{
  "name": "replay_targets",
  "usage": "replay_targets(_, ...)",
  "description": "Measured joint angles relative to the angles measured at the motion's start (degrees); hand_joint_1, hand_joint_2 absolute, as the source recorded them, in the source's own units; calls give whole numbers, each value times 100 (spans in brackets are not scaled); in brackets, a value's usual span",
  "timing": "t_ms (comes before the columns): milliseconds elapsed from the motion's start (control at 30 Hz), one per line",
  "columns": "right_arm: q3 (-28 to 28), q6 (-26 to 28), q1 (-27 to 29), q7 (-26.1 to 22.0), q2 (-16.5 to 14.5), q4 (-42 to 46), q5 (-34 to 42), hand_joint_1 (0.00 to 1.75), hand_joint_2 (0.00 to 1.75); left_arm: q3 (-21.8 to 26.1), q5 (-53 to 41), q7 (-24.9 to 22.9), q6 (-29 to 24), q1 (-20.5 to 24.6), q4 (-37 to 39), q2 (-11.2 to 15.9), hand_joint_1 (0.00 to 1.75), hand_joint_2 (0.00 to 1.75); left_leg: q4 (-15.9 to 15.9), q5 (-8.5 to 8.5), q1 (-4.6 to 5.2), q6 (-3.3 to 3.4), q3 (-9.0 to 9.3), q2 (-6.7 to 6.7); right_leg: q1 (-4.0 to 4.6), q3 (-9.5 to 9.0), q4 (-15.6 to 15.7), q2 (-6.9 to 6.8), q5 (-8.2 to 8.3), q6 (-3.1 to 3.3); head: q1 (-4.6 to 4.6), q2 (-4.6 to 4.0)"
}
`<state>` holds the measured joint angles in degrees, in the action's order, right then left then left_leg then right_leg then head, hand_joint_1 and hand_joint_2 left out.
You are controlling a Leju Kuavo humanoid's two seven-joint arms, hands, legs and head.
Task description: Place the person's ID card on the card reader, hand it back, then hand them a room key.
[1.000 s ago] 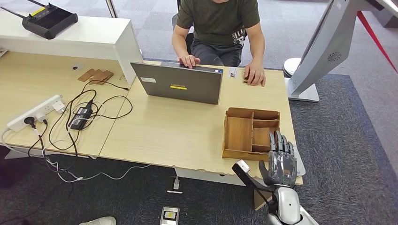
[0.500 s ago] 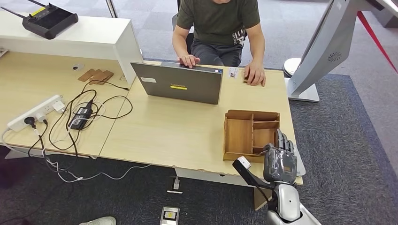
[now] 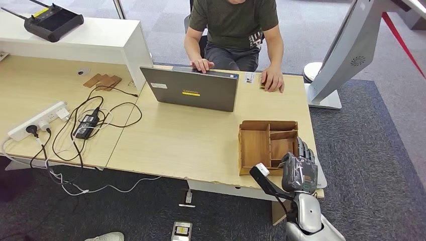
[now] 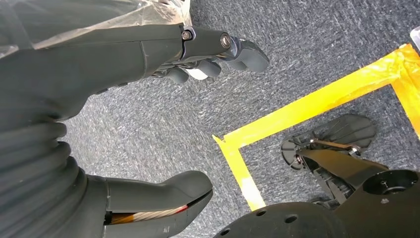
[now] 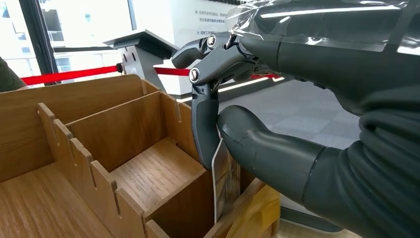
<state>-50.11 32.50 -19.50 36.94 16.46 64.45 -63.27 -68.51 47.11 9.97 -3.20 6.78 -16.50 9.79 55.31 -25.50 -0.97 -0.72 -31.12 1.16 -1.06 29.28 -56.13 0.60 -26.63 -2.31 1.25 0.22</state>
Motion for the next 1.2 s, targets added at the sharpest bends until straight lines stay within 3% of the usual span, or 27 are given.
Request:
replay_targets(300,-87,66,-24,2,30,7,105,171,175,-19,58,21,-16,-10,-5,0,0,175,0,0,0,0,1,0,0,-1,0,0,0,0,0,0)
replay_targets(333,-96,72,-27,1,33,7,121,150,175,-19,65,21,-16,-11,-5,0,0,175,0,0,0,0,1,0,0,-1,0,0,0,0,0,0)
replay_targets(433,-123,110,-33,-8,47,7,156,22,175,-22,75,25,-16,-11,-7,0,0,175,0,0,0,0,2,0,0,-1,0,0,0,0,0,0)
replay_targets(467,-135,123,-33,-13,50,7,163,0,175,-25,78,26,-16,-11,-7,0,0,175,0,0,0,0,2,0,0,-1,0,0,0,0,0,0)
replay_targets(1200,-319,316,21,-18,120,-2,156,0,175,-67,108,52,-19,-37,-20,0,0,175,0,1,0,0,2,0,1,0,-1,0,3,1,-1,0)
